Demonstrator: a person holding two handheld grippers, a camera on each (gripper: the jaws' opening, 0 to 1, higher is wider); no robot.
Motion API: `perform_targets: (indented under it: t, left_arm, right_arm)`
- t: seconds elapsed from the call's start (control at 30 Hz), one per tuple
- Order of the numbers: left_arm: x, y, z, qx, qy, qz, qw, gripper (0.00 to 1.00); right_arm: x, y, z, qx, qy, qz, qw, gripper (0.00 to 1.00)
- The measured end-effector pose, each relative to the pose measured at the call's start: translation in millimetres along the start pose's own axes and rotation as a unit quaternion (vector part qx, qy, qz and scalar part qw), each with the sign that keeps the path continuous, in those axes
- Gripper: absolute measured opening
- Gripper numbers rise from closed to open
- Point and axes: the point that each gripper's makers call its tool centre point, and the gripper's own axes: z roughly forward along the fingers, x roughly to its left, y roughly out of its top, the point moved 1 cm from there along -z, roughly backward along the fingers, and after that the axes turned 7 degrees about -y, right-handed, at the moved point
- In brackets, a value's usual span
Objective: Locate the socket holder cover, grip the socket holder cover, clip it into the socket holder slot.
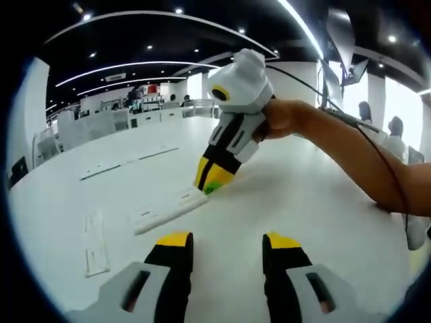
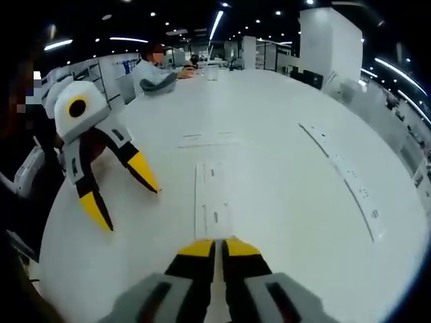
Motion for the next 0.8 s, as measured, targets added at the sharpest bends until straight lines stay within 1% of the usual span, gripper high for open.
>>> perform_targets:
  t: [0.03,0.07,0.13,0.17,0.2,0.27,0.3,0.37,0.57,0.67,0.8]
  left_arm:
    - [0.0,-0.3,0.3,0.000,0.000,0.000,1.0000,0.42]
    - [0.1,-0.6,0.4,0.001,0.001,0.001,1.0000,0.42]
    - [0.4,-1.0,0.2,0.001,0.001,0.000,1.0000,0.42]
    - [0.6,-0.9,0.1,0.001,0.001,0.000,1.0000,0.42]
    - [0.9,-0.6,-0.1,0.000,0.001,-0.001,1.0000,0.42]
    - [1.2,0.8,-0.5,-0.003,0.001,-0.002,1.0000,0.42]
    - [1.1,1.2,-0.6,-0.003,0.001,-0.003,1.0000,0.42]
    - [1.4,1.2,-0.4,-0.003,0.001,-0.003,1.0000,0.41]
    - [-0.7,0.8,-0.2,-0.002,-0.002,-0.010,0.9999,0.39]
    - [-2.3,1.7,-1.3,-0.004,-0.002,-0.010,0.9999,0.39]
    - [-3.7,2.4,-3.3,-0.007,-0.004,-0.010,0.9999,0.38]
  right_arm:
    - [0.5,-0.6,-0.5,-0.002,-0.002,-0.001,1.0000,0.07]
    - [3.5,-1.7,-1.1,-0.002,0.006,0.007,1.0000,0.07]
    - [-4.7,-1.9,-1.9,-0.003,0.013,0.015,0.9998,0.07]
    - [-0.4,-2.1,-1.3,-0.001,-0.008,-0.004,1.0000,0.07]
    - [2.6,-2.0,-1.2,-0.001,-0.009,-0.004,0.9999,0.07]
    - [3.9,-2.1,-1.4,-0.001,-0.004,0.000,1.0000,0.06]
    - [1.1,-2.3,-1.6,0.000,0.002,0.005,1.0000,0.06]
    - [3.0,-2.5,-1.6,0.000,-0.001,-0.001,1.0000,0.06]
    - [5.3,-2.7,-2.9,-0.009,0.002,0.003,1.0000,0.06]
    - [4.4,-2.2,-2.9,-0.006,0.002,0.003,1.0000,0.06]
    - [4.4,-1.0,-2.7,0.006,-0.005,0.002,1.0000,0.06]
